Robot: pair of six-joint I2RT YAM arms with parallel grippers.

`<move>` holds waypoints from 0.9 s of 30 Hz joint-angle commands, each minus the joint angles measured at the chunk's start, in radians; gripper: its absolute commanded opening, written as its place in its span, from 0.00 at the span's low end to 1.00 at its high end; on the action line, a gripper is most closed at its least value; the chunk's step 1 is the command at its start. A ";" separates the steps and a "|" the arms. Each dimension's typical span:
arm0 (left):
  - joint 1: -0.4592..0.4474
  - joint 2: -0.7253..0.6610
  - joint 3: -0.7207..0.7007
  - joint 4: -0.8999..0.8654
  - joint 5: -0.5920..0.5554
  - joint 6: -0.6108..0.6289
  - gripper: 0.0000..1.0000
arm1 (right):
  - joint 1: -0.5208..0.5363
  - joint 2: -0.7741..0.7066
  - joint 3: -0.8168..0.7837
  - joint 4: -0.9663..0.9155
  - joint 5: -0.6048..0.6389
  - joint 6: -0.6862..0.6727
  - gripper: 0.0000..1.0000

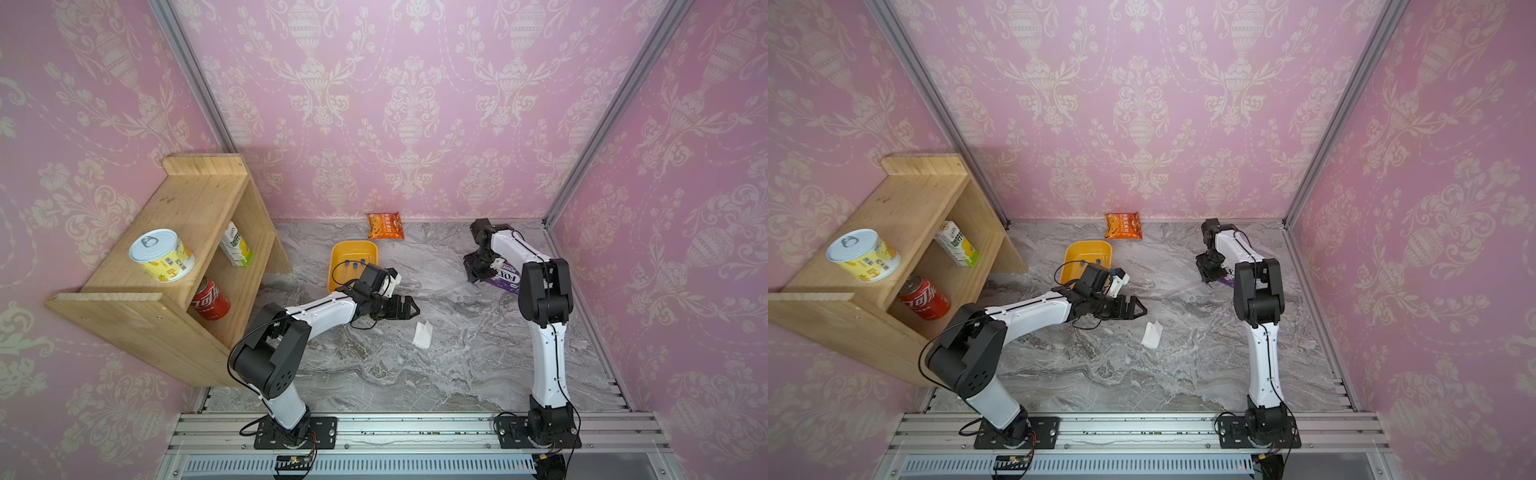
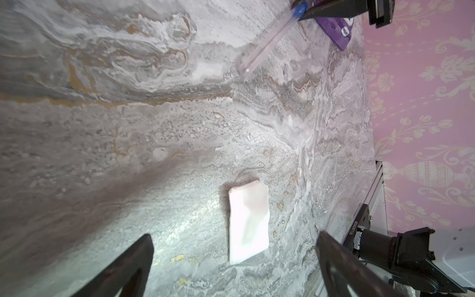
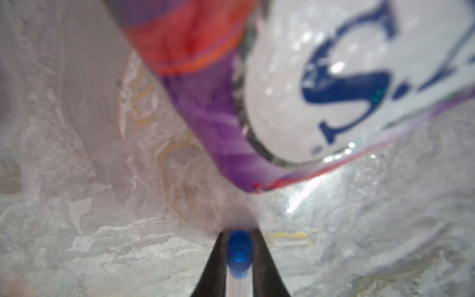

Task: Wipe the exteriors of test tubes
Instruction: Pick up the test tube at the center of the board, then pick up the cleaning item at the center of the board.

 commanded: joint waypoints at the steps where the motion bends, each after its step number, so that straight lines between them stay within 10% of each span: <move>1: -0.037 -0.039 0.029 -0.088 -0.060 0.042 0.99 | 0.001 -0.062 -0.040 -0.033 -0.015 -0.011 0.11; 18: -0.256 0.161 0.314 -0.426 -0.419 0.164 0.91 | -0.014 -0.238 -0.218 -0.018 -0.014 -0.079 0.11; 27: -0.277 0.242 0.389 -0.457 -0.508 0.160 0.68 | -0.067 -0.300 -0.314 -0.001 -0.022 -0.122 0.11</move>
